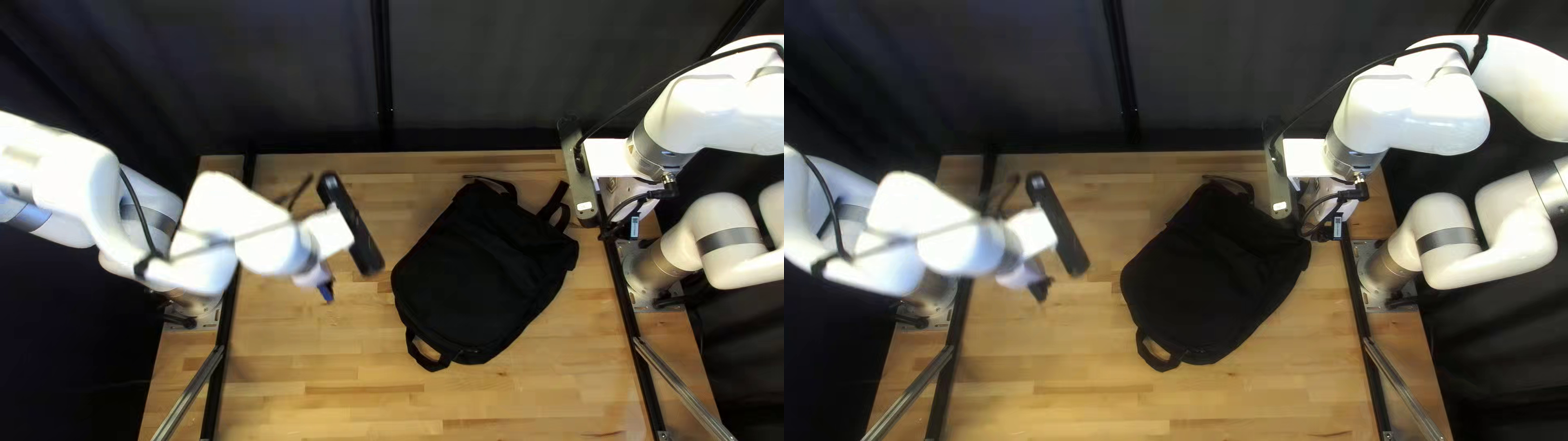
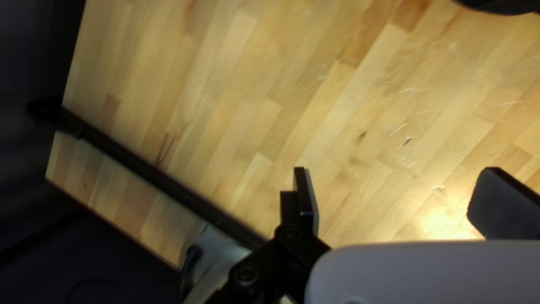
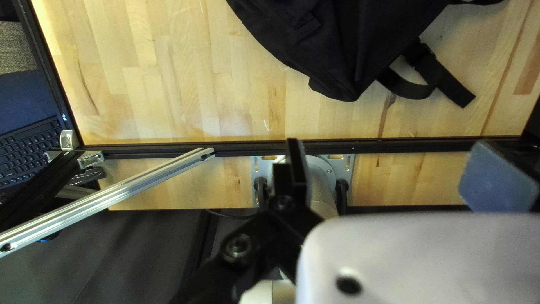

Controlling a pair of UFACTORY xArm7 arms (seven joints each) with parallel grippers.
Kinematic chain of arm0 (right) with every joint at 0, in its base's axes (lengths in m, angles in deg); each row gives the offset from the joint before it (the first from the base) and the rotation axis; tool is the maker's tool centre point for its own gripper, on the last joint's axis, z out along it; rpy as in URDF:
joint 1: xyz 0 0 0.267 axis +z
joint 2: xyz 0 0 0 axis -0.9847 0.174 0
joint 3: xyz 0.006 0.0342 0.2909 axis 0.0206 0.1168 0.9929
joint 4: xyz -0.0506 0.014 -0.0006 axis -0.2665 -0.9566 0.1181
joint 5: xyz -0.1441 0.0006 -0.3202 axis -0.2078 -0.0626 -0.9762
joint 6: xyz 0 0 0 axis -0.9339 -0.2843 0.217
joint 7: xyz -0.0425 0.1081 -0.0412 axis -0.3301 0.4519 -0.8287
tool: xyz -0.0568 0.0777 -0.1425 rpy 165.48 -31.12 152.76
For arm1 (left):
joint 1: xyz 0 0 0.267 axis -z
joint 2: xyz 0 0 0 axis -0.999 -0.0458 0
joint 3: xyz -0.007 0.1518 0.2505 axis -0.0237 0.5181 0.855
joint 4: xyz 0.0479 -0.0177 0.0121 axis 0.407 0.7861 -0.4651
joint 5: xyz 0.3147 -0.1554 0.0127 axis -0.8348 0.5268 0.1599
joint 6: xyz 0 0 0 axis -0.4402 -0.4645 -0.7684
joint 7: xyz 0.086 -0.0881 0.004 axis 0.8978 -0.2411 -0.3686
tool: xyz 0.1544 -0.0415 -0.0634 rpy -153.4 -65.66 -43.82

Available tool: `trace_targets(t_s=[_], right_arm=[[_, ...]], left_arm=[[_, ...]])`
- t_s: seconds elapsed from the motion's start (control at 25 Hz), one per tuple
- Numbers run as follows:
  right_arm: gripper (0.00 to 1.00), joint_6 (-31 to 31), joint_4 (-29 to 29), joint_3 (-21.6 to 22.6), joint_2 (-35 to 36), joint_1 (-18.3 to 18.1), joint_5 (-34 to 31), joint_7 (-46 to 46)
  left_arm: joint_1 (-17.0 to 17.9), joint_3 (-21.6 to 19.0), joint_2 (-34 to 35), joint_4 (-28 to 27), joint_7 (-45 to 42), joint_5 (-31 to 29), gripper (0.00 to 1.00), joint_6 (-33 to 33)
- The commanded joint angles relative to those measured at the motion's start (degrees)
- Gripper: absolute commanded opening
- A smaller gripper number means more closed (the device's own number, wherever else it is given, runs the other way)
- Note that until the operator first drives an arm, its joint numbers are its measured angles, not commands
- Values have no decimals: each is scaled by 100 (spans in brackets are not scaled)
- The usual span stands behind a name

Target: Remove a lunch box from a kids backpack

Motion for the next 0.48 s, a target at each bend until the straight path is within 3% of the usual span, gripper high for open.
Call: trace_targets(t_s=[0.04, 0.32, 0.48], right_arm=[[100, 0, 0, 0, 0, 0, 0, 0], [100, 0, 0, 0, 0, 0, 0, 0], [100, 0, 0, 0, 0, 0, 0, 0]], left_arm=[[-4, -67, -820, -210, -321, -407, 100, 684], [142, -99, -2004, -948, -936, -792, 100, 1001], [348, -55, -2811, -1653, -1453, -1016, 100, 949]])
